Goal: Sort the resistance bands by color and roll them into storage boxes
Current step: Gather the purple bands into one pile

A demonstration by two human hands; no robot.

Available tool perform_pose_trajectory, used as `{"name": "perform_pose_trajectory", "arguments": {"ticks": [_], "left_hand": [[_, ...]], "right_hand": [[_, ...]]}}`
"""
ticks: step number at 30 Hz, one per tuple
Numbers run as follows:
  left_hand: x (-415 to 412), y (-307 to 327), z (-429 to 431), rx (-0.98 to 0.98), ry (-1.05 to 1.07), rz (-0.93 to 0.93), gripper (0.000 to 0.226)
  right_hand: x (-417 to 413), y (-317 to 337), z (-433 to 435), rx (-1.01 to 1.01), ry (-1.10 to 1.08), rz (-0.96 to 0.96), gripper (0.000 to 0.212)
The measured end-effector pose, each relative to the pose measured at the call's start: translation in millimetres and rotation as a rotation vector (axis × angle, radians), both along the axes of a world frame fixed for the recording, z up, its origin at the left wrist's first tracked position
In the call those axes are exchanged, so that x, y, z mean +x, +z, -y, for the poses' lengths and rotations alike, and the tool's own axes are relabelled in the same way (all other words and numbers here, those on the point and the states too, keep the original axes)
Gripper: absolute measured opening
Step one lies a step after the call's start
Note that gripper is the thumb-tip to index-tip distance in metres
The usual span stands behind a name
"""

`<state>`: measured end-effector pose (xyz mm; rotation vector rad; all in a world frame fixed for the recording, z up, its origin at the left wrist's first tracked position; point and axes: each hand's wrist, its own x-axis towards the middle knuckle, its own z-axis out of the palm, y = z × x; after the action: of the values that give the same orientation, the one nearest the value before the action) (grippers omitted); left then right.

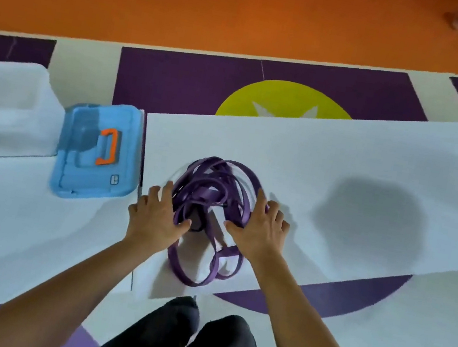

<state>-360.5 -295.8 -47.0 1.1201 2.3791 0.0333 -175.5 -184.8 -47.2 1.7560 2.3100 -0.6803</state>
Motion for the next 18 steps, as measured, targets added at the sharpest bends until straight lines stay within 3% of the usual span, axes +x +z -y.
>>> {"name": "perform_pose_trajectory", "arguments": {"ticks": [3,6,10,13,18], "left_hand": [[-3,-18,-21,-0.094,0.155,0.132,0.119],[4,-40,-42,-0.144,0.419,0.264,0.125],[27,-51,-57,-0.143,0.587,0.195,0.123],[38,-55,-67,-0.120,0.715,0.167,0.104],[33,-60,-69,-0.089,0.647,0.070,0.052]], "right_hand": [[-15,-24,-30,-0.136,-0.031,0.048,0.129],[-35,-41,-55,-0.262,-0.058,0.092,0.138],[-44,-57,-61,-0.214,-0.043,0.105,0.135],[-41,-69,-58,-0.243,-0.117,-0.130,0.125],[-22,-74,-81,-0.126,0.060,-0.113,0.107]]}}
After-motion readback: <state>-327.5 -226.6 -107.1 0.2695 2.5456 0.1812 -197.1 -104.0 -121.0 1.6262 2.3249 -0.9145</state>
